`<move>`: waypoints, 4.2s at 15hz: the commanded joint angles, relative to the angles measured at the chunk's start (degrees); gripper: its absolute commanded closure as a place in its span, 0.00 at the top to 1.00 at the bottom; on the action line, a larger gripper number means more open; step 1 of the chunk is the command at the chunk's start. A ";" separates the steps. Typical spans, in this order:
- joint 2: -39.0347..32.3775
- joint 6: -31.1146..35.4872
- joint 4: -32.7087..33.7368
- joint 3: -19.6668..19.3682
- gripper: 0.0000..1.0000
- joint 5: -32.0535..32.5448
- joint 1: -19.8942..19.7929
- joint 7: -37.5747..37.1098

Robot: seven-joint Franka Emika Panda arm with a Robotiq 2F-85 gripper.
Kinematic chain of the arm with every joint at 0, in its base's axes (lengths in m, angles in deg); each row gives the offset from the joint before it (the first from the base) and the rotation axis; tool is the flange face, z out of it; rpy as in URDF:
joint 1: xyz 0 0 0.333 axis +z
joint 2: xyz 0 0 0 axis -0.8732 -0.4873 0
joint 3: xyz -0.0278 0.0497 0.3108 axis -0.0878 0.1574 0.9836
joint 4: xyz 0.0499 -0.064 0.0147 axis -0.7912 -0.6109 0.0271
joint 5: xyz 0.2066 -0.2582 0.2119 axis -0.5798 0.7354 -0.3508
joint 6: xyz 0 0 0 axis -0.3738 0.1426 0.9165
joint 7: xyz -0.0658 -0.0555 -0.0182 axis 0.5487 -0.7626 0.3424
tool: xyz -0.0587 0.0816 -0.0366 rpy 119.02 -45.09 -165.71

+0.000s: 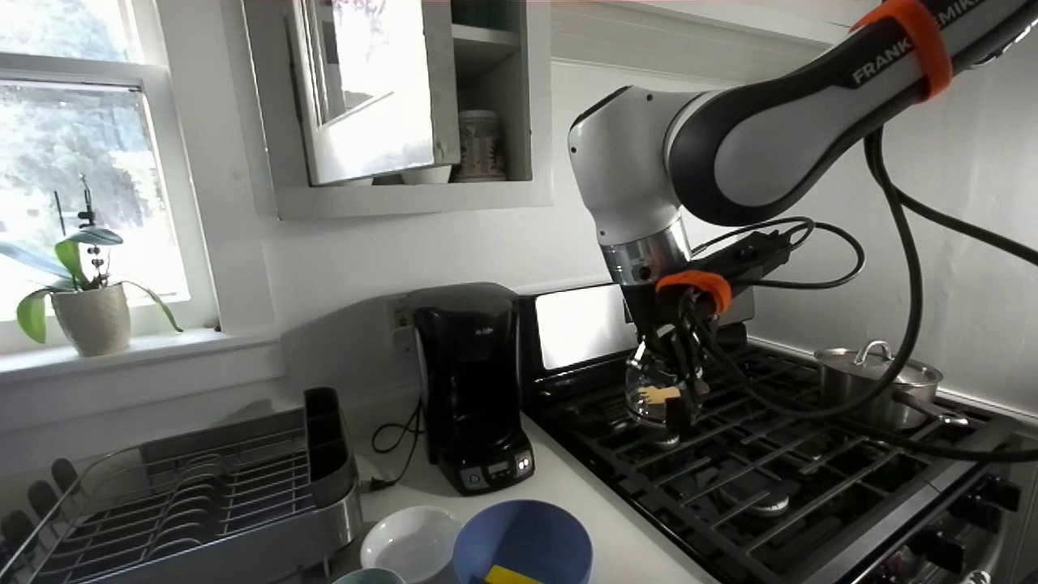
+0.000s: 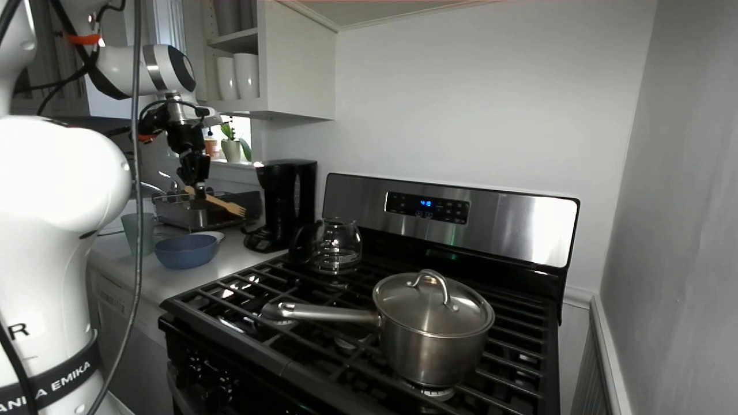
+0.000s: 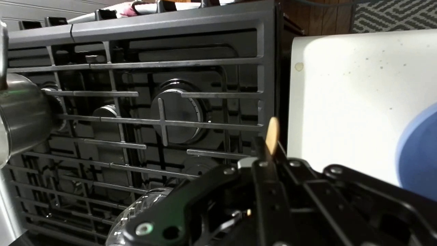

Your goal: Pick up the wooden fork and mix the contents of the kettle, put the wooden fork back on the blue bowl

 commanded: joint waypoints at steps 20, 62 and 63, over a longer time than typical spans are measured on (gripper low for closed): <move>4.12 -6.31 5.44 -8.57 0.01 -11.36 -14.02 -1.09; -10.42 17.23 5.14 -18.64 0.03 -28.37 -21.91 5.24; -10.42 17.23 5.14 -18.64 0.03 -28.40 -21.91 5.24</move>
